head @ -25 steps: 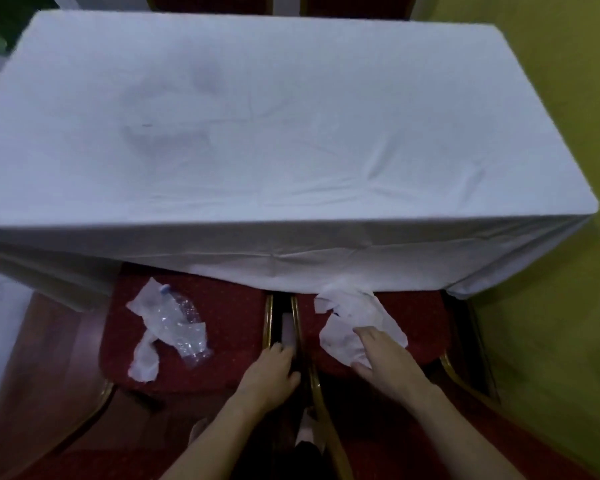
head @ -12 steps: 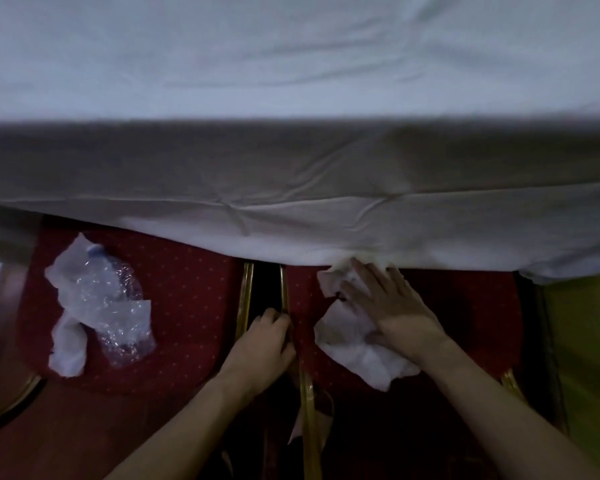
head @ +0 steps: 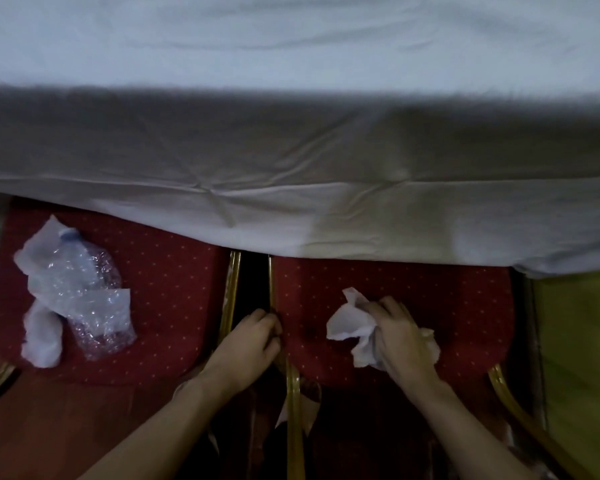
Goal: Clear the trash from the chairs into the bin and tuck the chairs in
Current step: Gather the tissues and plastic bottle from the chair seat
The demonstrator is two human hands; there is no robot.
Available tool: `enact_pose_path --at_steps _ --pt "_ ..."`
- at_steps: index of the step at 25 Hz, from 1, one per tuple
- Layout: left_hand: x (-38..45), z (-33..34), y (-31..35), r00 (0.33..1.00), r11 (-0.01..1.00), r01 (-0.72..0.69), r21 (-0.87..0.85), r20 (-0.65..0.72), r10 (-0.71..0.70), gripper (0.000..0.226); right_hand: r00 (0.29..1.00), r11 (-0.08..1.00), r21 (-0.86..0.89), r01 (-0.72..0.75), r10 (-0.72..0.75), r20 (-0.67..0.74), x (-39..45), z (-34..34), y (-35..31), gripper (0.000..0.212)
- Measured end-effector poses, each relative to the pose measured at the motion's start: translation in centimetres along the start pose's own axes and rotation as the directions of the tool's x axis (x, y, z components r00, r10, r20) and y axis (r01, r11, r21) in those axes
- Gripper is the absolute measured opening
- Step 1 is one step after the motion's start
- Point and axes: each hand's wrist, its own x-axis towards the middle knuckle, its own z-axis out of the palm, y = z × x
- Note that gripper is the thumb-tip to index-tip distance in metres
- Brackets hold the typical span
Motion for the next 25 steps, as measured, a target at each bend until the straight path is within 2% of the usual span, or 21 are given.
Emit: enact_pose_path --at_steps 3,6,9,12,15,17,19,22,23,25 --pt "0.3 -0.4 -0.1 1.000 0.999 -0.009 -0.035 -0.021 0.009 0.017 0.997 0.995 0.101 0.001 0.006 -0.076 0.4 0.6 -1.4 0.032" --pt "0.1 -1.2 -1.0 0.998 0.999 -0.040 -0.036 -0.043 0.038 0.017 0.995 0.959 0.281 -0.015 0.043 -0.095 0.8 0.4 -4.6 0.048" --pt "-0.6 -2.6 -2.8 0.996 0.999 -0.036 -0.030 -0.076 0.034 0.021 0.990 0.978 0.170 0.122 -0.107 -0.097 1.2 0.9 -7.8 0.046" --pt "-2.4 -4.6 -5.8 0.990 0.999 0.004 -0.037 -0.141 -0.009 0.022 0.968 0.967 0.055 0.250 -0.250 -0.019 2.0 1.6 -11.6 0.048" --pt "-5.4 -6.5 -9.2 0.983 0.999 -0.010 -0.035 -0.184 0.003 0.017 0.953 0.953 0.019 0.303 -0.304 0.010 2.6 2.6 -16.4 0.036" --pt "-7.0 -7.8 -10.8 0.967 0.999 -0.045 0.009 -0.249 0.046 0.014 0.966 0.963 0.076 0.260 -0.260 -0.002 3.2 3.4 -19.1 0.033" --pt "-8.7 -9.7 -13.1 0.915 0.995 -0.041 0.090 -0.397 0.073 0.015 0.969 0.959 0.138 0.246 -0.247 -0.012 3.6 4.3 -22.5 0.036" --pt "-10.6 -12.8 -16.8 0.775 0.986 0.057 0.155 -0.630 0.054 0.014 0.978 0.946 0.246 0.210 -0.204 -0.052 4.0 5.2 -27.2 0.043" --pt "-10.8 -13.6 -18.2 0.726 0.983 0.133 0.127 -0.688 -0.009 0.016 0.982 0.940 0.287 0.188 -0.178 -0.059 4.1 5.4 -28.8 0.043" --pt "-10.6 -14.9 -20.2 0.643 0.941 0.330 -0.077 -0.712 -0.284 0.044 0.991 0.917 0.375 0.137 -0.127 -0.051 4.4 6.0 -31.4 0.042"
